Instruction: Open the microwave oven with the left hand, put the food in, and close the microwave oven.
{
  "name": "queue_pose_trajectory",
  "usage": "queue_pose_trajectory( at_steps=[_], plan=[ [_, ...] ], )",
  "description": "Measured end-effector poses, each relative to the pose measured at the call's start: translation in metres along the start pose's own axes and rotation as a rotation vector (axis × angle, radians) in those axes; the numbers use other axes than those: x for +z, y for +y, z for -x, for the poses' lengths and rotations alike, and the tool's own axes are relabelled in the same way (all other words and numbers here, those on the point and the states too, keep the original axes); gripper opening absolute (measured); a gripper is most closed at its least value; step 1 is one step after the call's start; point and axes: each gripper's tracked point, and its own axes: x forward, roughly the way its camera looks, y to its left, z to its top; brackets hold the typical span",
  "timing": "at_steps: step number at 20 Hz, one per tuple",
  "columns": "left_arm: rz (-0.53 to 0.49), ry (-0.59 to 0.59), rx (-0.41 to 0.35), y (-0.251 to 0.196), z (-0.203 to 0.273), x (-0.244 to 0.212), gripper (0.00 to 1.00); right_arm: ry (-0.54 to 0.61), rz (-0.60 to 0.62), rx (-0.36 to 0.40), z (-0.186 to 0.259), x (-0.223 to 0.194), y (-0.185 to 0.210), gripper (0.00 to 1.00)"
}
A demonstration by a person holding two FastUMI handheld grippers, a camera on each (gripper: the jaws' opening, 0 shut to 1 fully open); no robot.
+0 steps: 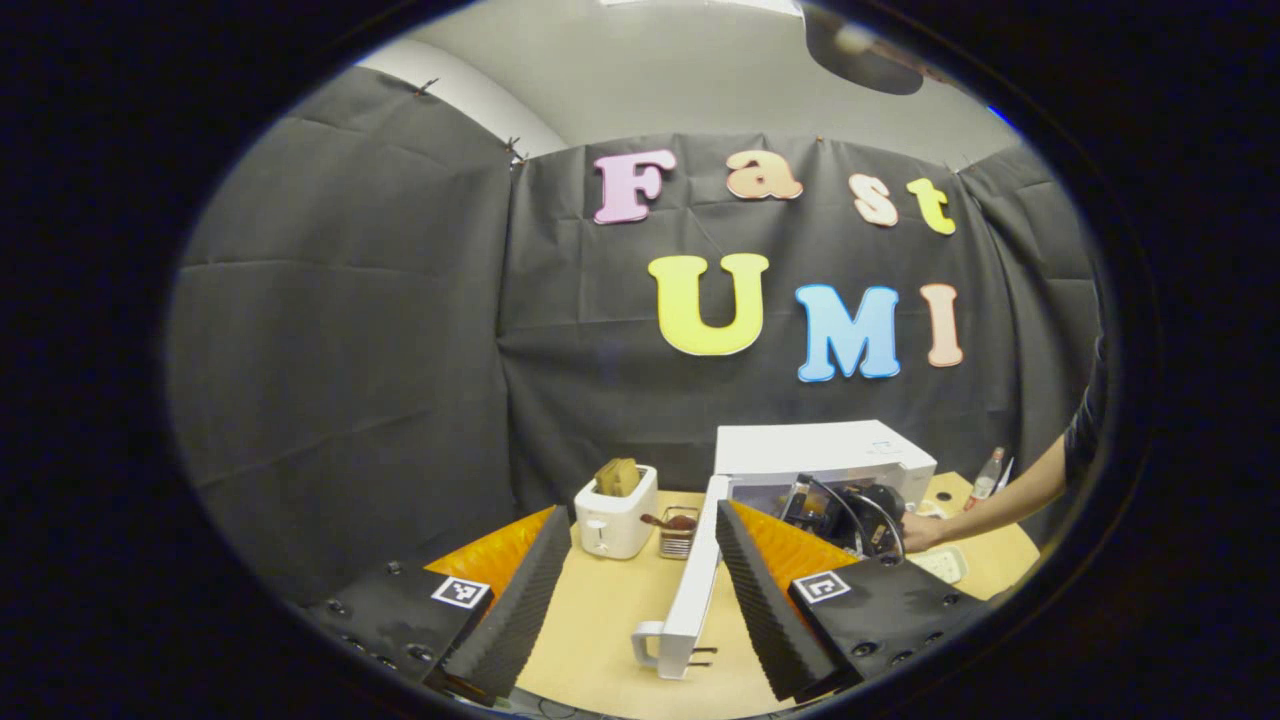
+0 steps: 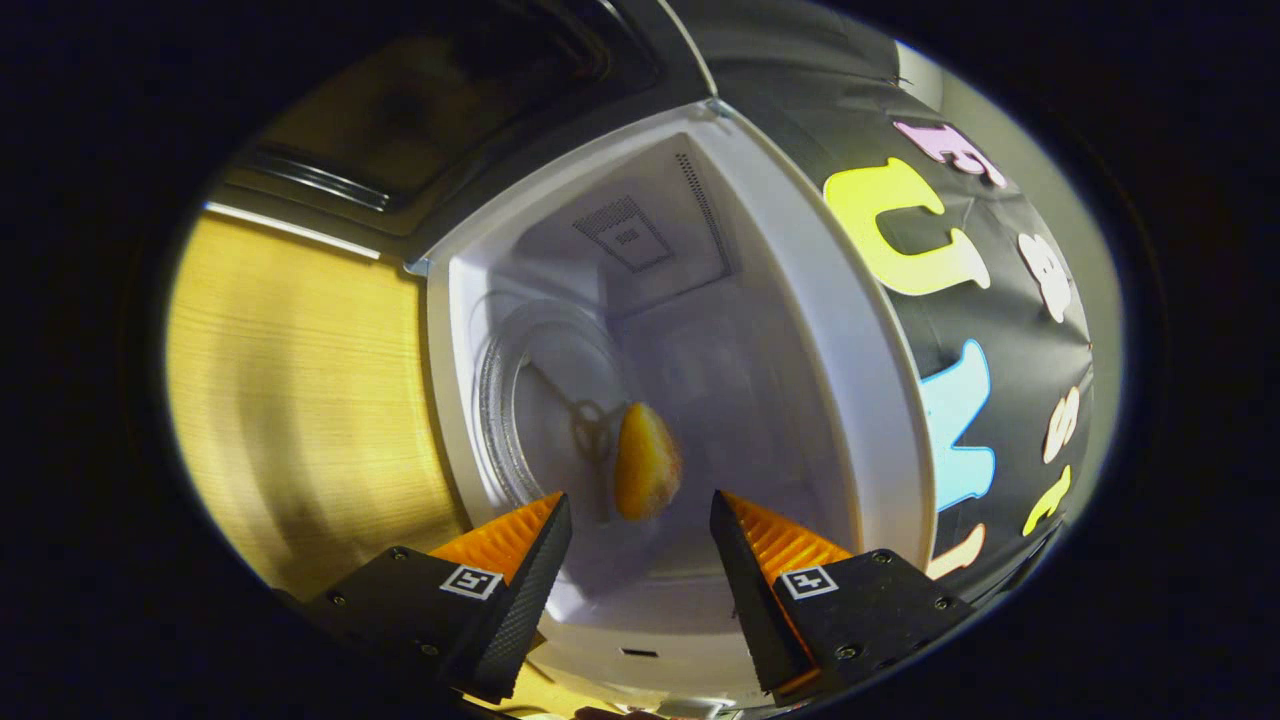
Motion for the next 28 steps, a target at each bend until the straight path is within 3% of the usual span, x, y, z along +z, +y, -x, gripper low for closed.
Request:
queue_pose_trajectory(
  at_steps=[6, 12, 15, 20, 28],
  plan=[
    [0.018, -0.046, -0.103, -0.027, -0.022, 0.015, 0.95, 0.019, -0.239, 0.044, 0.067, -0.012, -0.004, 0.86],
    [0.013, -0.073, -0.226, -0.062, -0.043, 0.021, 0.95, -0.010, -0.494, 0.005, 0.133, -0.002, -0.041, 0.86],
    [0.027, -0.086, -0.282, -0.076, -0.047, 0.026, 0.95, -0.014, -0.700, -0.013, 0.170, -0.003, -0.065, 0.86],
    [0.024, -0.093, -0.375, -0.102, -0.052, 0.028, 0.94, -0.041, -0.967, -0.133, 0.229, -0.018, -0.122, 0.86],
    [0.036, -0.075, -0.465, -0.133, -0.063, 0.022, 0.95, -0.097, -1.162, -0.283, 0.316, -0.030, -0.181, 0.86]
  ],
)
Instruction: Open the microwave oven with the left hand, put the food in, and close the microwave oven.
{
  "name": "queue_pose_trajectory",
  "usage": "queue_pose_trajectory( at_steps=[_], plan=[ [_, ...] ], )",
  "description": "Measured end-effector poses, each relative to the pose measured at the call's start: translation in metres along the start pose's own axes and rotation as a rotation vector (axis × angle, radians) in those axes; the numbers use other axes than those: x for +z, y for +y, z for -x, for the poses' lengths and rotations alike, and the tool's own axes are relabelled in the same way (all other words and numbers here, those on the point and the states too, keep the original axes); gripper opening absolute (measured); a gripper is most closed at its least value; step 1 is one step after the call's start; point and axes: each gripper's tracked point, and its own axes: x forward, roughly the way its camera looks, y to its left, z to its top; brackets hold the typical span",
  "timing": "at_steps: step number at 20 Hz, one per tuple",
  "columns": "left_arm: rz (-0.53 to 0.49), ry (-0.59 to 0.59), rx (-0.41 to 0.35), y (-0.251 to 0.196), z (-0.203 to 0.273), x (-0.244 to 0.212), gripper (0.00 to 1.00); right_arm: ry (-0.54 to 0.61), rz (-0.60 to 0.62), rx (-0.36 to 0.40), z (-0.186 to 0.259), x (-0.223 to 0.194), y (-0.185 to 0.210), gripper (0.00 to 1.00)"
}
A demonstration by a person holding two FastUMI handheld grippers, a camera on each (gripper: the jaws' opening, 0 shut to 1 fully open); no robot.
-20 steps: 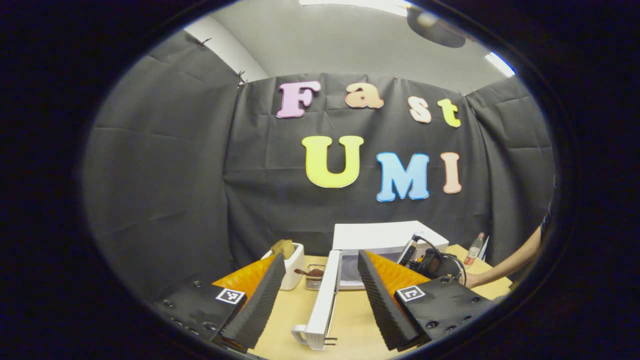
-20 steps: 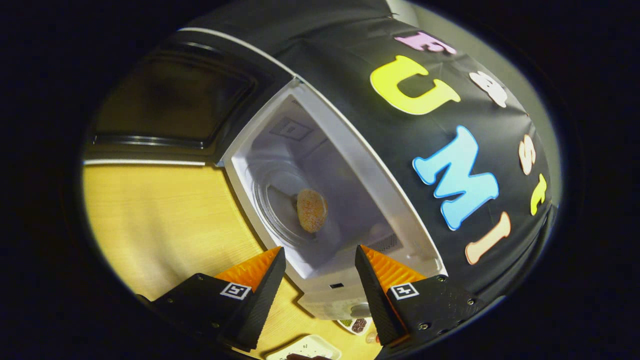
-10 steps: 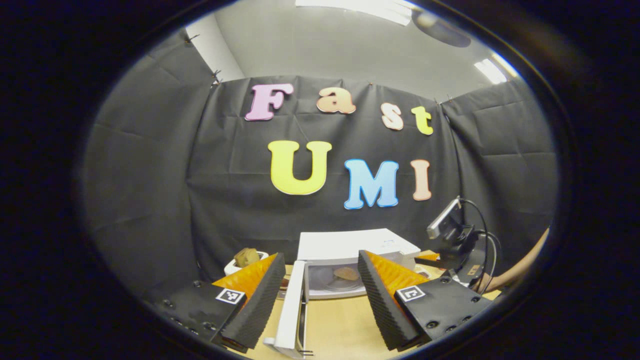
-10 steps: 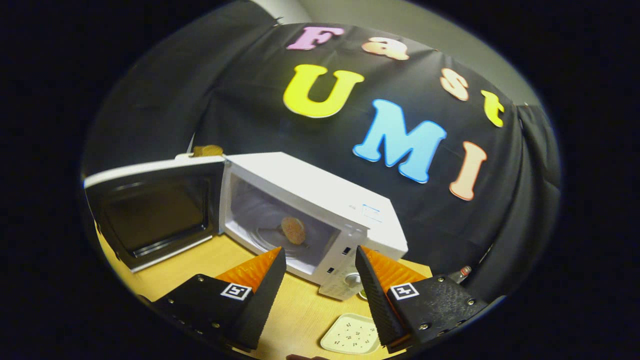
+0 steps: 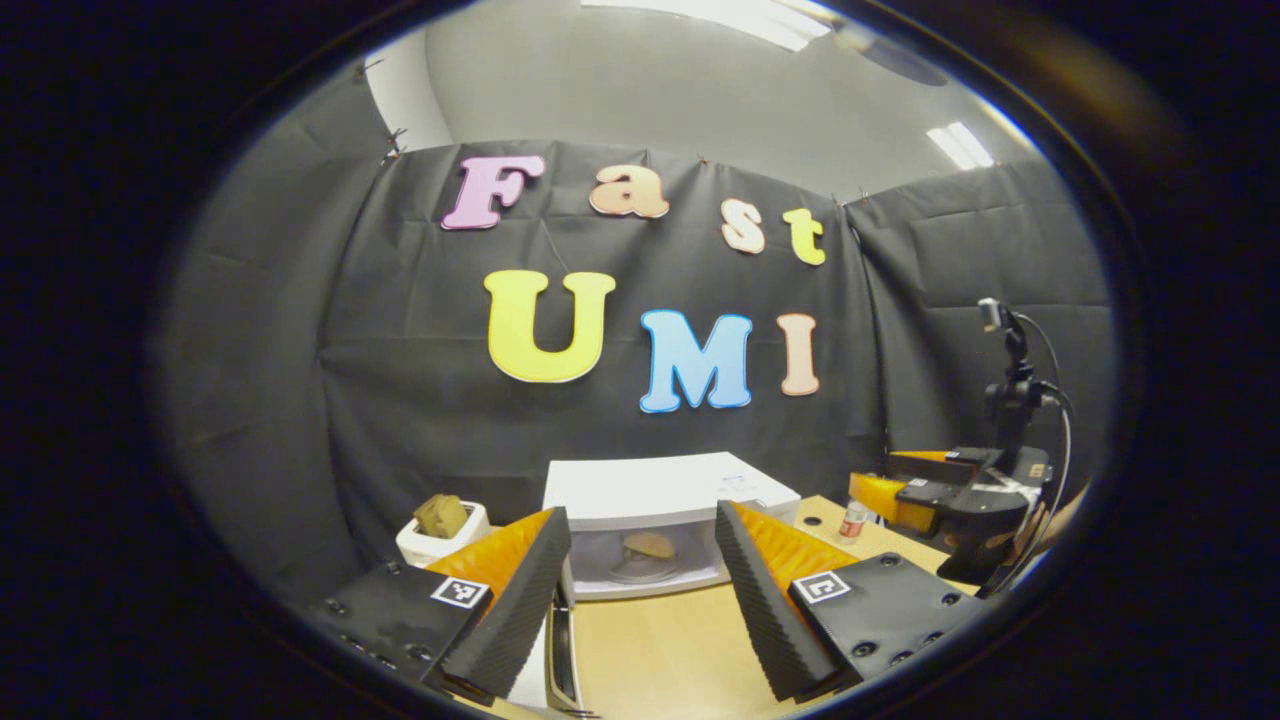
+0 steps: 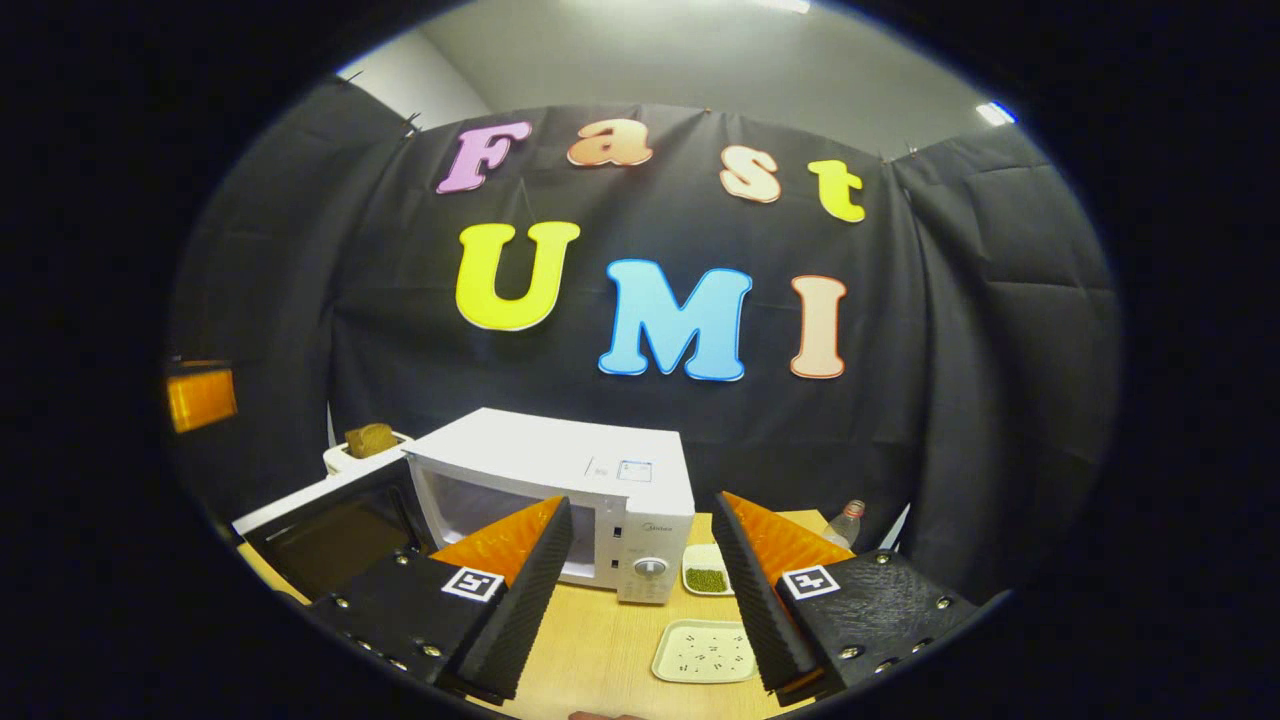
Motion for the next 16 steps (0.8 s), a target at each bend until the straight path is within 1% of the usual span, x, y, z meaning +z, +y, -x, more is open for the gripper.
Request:
queue_pose_trajectory(
  at_steps=[2, 6, 8, 9, 10, 11, 12, 13, 14, 15, 16],
  plan=[
    [-0.003, 0.004, -0.007, -0.003, -0.003, -0.004, 0.95, -0.037, -0.023, -0.024, 0.015, 0.012, -0.008, 0.86],
    [-0.015, 0.039, -0.013, -0.005, -0.003, -0.017, 0.94, -0.068, -0.013, -0.010, 0.035, 0.016, -0.005, 0.86],
    [-0.025, 0.058, -0.017, -0.004, -0.003, -0.024, 0.91, -0.078, -0.014, -0.001, 0.039, 0.019, -0.001, 0.86],
    [-0.030, 0.071, -0.014, -0.003, 0.002, -0.028, 0.83, -0.082, -0.015, 0.001, 0.040, 0.020, 0.000, 0.86],
    [-0.039, 0.088, 0.003, 0.004, 0.007, -0.034, 0.64, -0.079, -0.019, 0.007, 0.040, 0.019, 0.002, 0.86],
    [-0.055, 0.104, 0.050, 0.018, 0.010, -0.041, 0.44, -0.076, -0.023, 0.018, 0.041, 0.017, 0.005, 0.86],
    [-0.065, 0.121, 0.078, 0.028, 0.020, -0.046, 0.25, -0.072, -0.026, 0.024, 0.041, 0.016, 0.008, 0.86],
    [-0.059, 0.138, 0.082, 0.036, 0.023, -0.051, 0.05, -0.068, -0.026, 0.031, 0.042, 0.014, 0.008, 0.86],
    [-0.053, 0.148, 0.101, 0.046, 0.030, -0.054, 0.07, -0.066, -0.027, 0.040, 0.043, 0.012, 0.008, 0.86],
    [-0.061, 0.166, 0.139, 0.065, 0.037, -0.062, 0.06, -0.069, -0.035, 0.046, 0.042, 0.012, 0.008, 0.86],
    [-0.069, 0.190, 0.180, 0.086, 0.044, -0.070, 0.07, -0.075, -0.046, 0.046, 0.042, 0.014, 0.007, 0.86]
  ],
)
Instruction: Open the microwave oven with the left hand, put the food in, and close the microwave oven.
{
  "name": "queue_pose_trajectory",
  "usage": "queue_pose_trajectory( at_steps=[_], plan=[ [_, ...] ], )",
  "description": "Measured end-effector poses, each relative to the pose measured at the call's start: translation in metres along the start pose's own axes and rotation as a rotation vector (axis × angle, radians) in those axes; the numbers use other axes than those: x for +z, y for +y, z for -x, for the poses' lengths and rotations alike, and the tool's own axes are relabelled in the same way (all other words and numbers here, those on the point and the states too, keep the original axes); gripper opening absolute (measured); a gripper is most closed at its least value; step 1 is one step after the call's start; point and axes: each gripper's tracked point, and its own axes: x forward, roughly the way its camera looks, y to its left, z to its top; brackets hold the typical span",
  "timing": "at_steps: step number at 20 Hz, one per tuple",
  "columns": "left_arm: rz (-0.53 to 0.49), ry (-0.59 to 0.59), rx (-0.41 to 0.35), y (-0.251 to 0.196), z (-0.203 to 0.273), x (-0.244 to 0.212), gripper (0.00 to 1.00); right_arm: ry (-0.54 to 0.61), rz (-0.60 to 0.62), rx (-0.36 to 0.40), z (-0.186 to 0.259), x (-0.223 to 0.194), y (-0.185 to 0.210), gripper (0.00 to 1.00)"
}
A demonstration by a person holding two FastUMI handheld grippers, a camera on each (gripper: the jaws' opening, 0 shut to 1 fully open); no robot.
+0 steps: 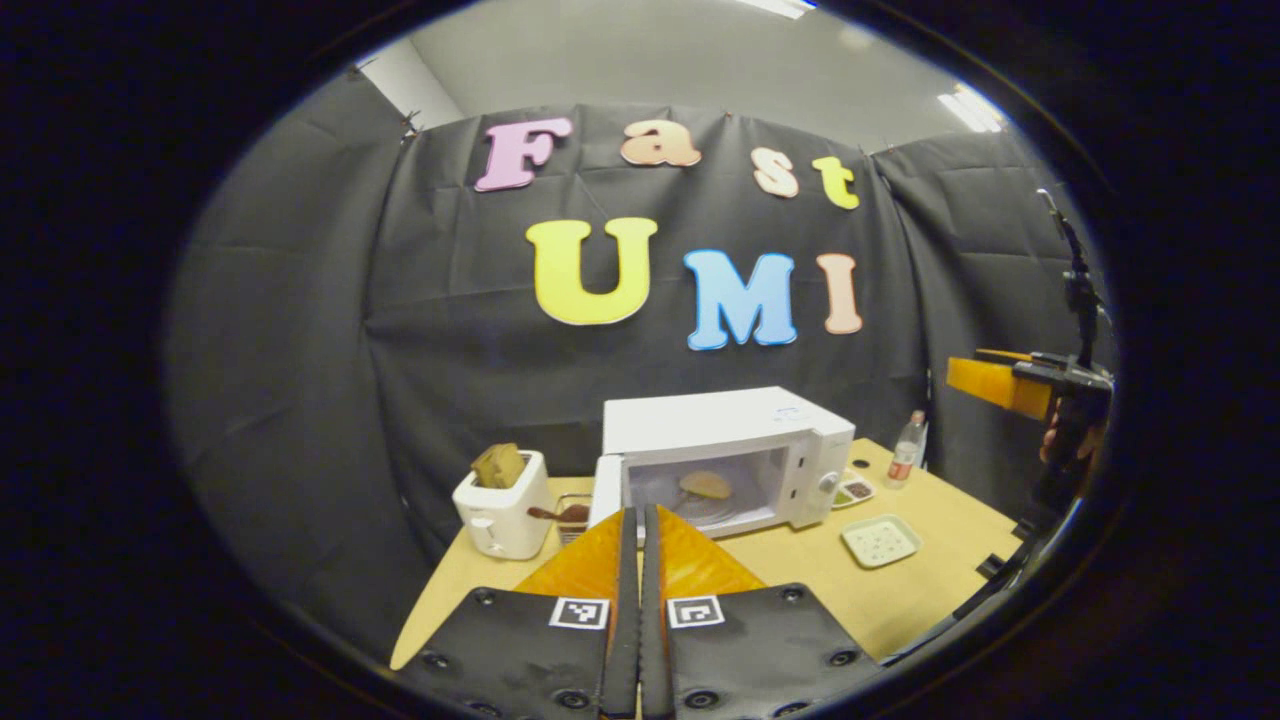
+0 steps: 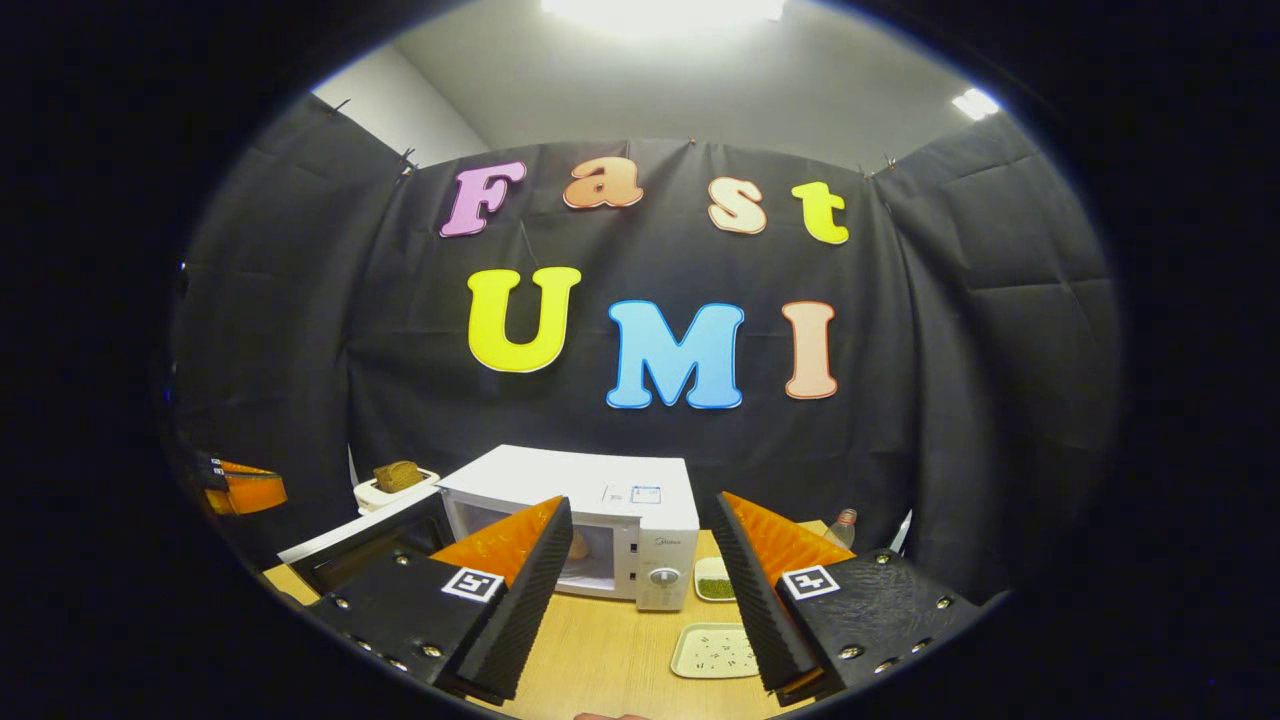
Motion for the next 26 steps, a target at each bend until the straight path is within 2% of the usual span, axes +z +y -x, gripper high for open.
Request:
queue_pose_trajectory(
  at_steps=[4, 7, 10, 13, 17, 22, 26],
  plan=[
    [0.050, 0.087, 0.123, 0.058, 0.012, -0.045, 0.07, -0.013, -0.010, -0.022, -0.002, -0.001, -0.013, 0.86],
    [0.081, 0.142, 0.160, 0.069, 0.014, -0.080, 0.07, 0.007, -0.016, -0.026, -0.004, -0.007, -0.020, 0.86],
    [0.092, 0.206, 0.128, 0.056, 0.006, -0.116, 0.08, 0.021, -0.015, -0.020, -0.007, -0.011, -0.024, 0.86],
    [0.098, 0.241, 0.111, 0.046, 0.006, -0.132, 0.07, 0.023, 0.008, -0.023, -0.010, -0.013, -0.030, 0.86],
    [0.110, 0.246, 0.102, 0.033, 0.013, -0.135, 0.06, 0.035, 0.015, -0.024, -0.014, -0.018, -0.033, 0.86],
    [0.104, 0.256, 0.042, -0.001, 0.013, -0.135, 0.06, 0.009, 0.011, -0.009, -0.018, -0.009, -0.033, 0.86],
    [0.141, 0.250, -0.041, -0.051, 0.001, -0.128, 0.07, -0.004, 0.027, 0.018, -0.023, -0.004, -0.032, 0.86]
  ],
)
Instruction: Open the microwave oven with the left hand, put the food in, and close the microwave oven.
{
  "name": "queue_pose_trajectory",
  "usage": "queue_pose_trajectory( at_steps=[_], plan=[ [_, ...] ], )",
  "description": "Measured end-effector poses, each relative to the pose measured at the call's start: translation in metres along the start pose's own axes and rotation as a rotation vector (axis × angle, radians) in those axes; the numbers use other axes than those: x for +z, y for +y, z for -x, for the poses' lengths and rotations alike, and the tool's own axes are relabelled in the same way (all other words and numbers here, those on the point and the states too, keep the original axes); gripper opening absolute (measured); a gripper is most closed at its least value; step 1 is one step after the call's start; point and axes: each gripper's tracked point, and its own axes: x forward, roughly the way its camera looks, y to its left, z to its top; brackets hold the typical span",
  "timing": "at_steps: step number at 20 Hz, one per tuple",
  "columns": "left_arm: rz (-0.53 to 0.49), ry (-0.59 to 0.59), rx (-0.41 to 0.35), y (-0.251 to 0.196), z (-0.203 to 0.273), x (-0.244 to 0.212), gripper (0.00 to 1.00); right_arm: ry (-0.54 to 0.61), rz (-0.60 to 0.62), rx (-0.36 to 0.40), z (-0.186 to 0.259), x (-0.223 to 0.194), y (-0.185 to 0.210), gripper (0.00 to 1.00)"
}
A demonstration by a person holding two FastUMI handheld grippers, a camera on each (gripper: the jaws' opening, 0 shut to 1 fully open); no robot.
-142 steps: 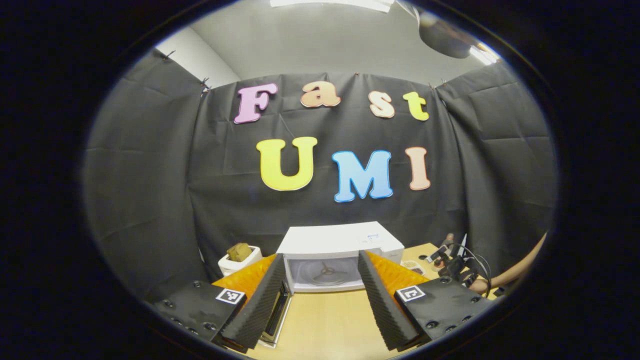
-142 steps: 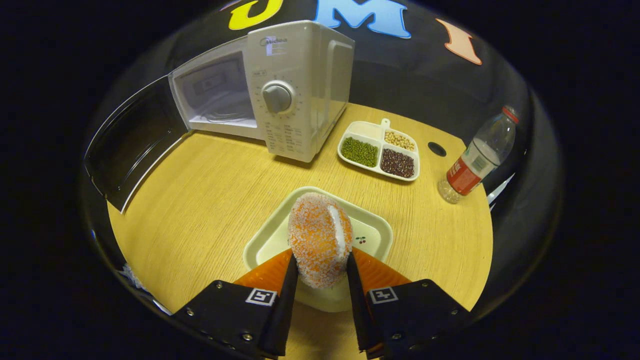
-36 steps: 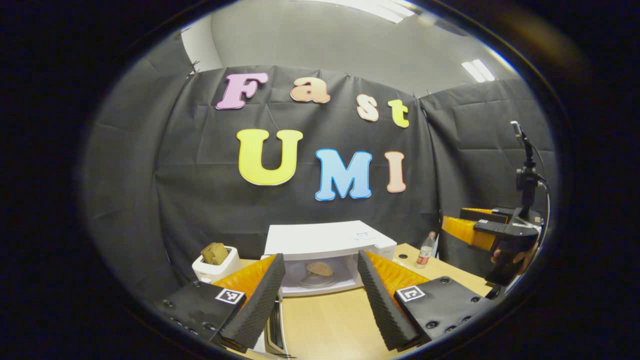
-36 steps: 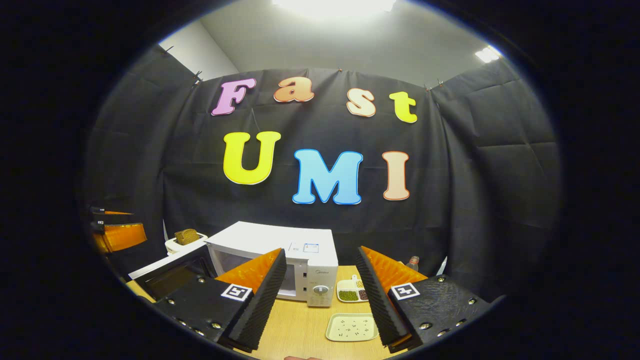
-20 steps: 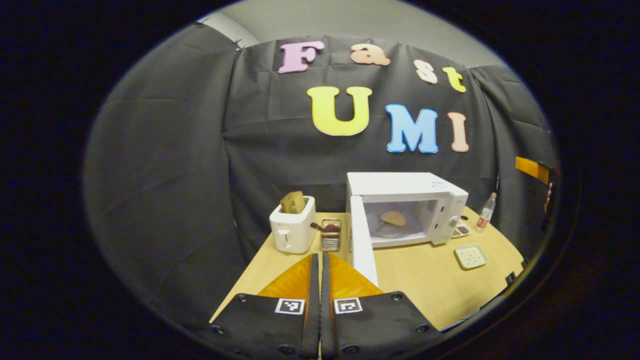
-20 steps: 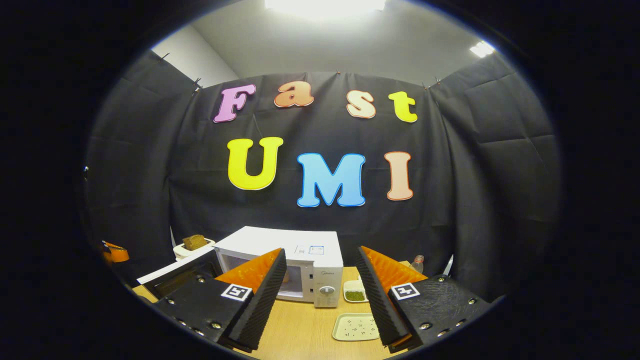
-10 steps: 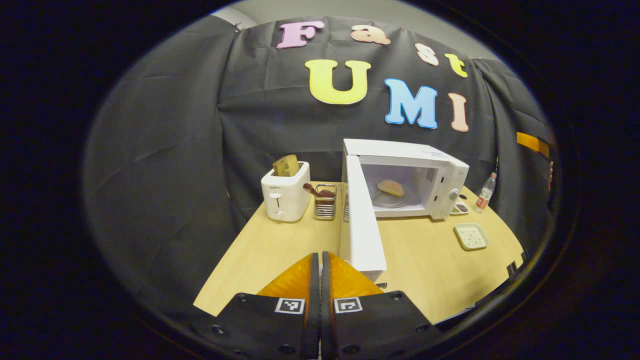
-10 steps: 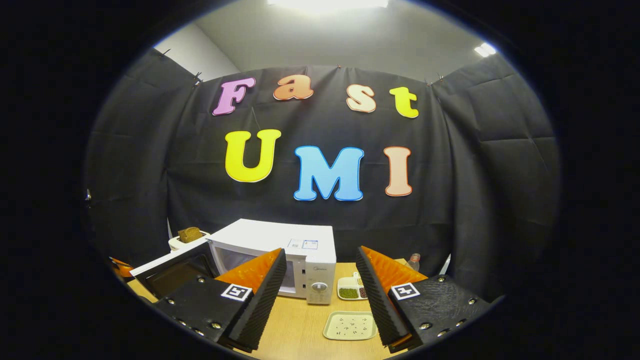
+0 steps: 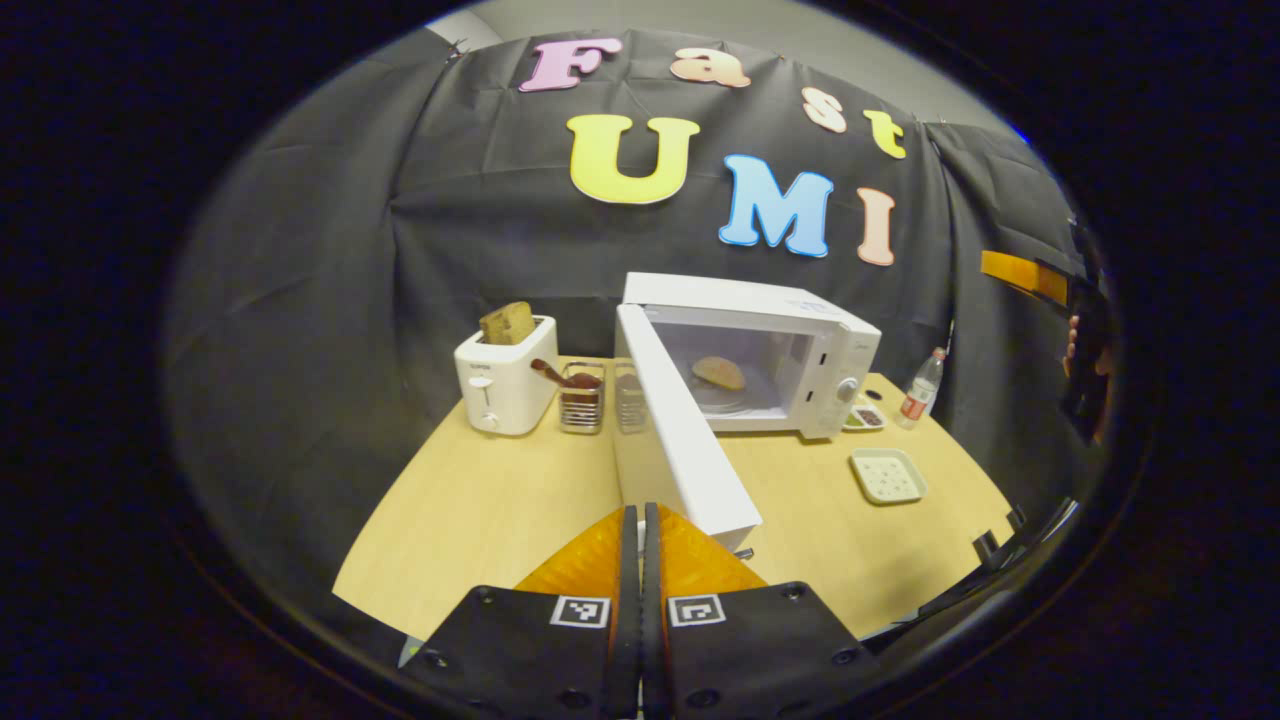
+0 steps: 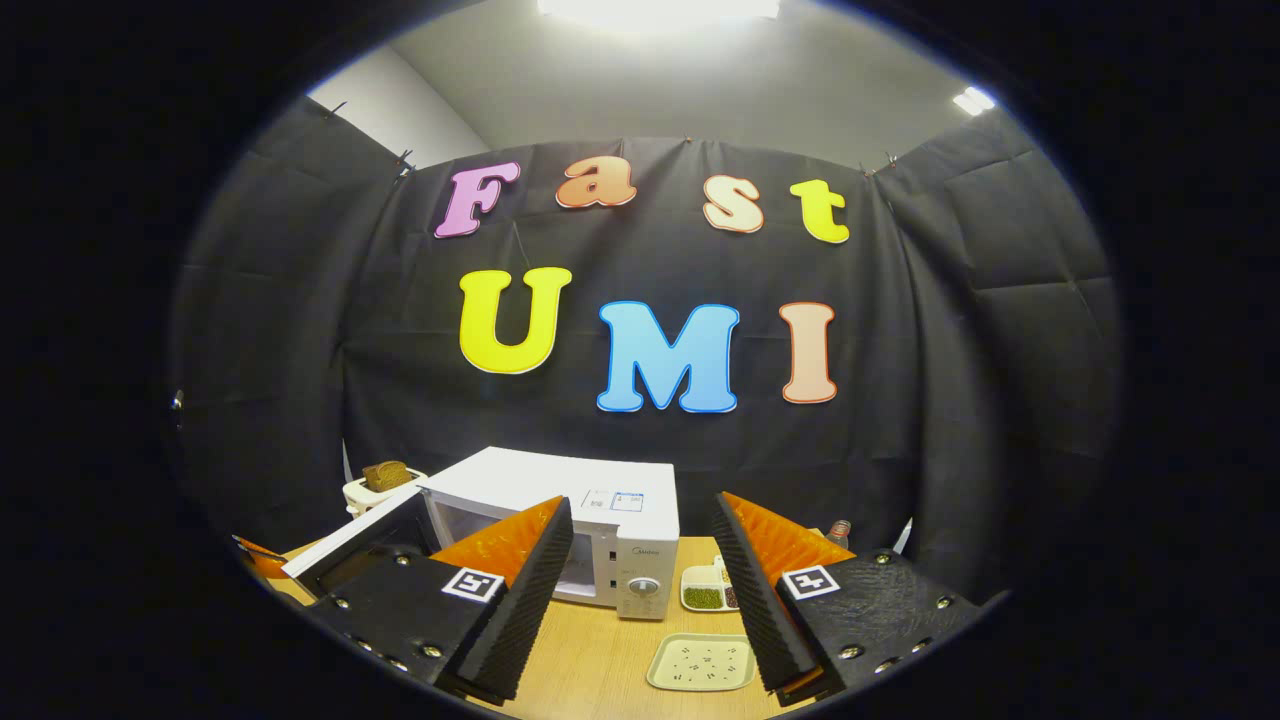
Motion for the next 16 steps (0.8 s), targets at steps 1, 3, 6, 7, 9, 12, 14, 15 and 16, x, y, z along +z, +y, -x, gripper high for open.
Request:
queue_pose_trajectory(
  at_steps=[1, 3, 6, 7, 9, 12, 14, 15, 16],
  plan=[
    [-0.010, 0.003, -0.024, -0.011, -0.004, 0.001, 0.07, 0.005, 0.001, 0.001, -0.001, -0.002, -0.002, 0.86],
    [-0.029, 0.007, -0.073, -0.035, -0.012, 0.004, 0.07, 0.010, -0.004, -0.005, -0.003, -0.004, -0.010, 0.86],
    [-0.029, 0.016, -0.139, -0.064, -0.026, 0.010, 0.06, 0.026, -0.016, -0.019, -0.007, -0.010, -0.025, 0.86],
    [-0.027, 0.019, -0.154, -0.072, -0.029, 0.011, 0.06, 0.035, -0.022, -0.023, -0.009, -0.014, -0.028, 0.86],
    [-0.030, 0.024, -0.171, -0.087, -0.041, 0.015, 0.07, 0.038, -0.038, -0.034, -0.011, -0.014, -0.039, 0.86],
    [-0.040, 0.030, -0.190, -0.110, -0.060, 0.021, 0.07, 0.019, -0.048, -0.051, -0.014, -0.010, -0.055, 0.86],
    [-0.051, 0.032, -0.201, -0.126, -0.072, 0.026, 0.07, 0.005, -0.041, -0.052, -0.017, -0.007, -0.062, 0.86],
    [-0.053, 0.034, -0.207, -0.135, -0.079, 0.028, 0.07, 0.004, -0.033, -0.056, -0.018, -0.008, -0.069, 0.86],
    [-0.058, 0.036, -0.213, -0.144, -0.085, 0.029, 0.07, 0.003, -0.028, -0.059, -0.020, -0.008, -0.075, 0.86]
  ],
)
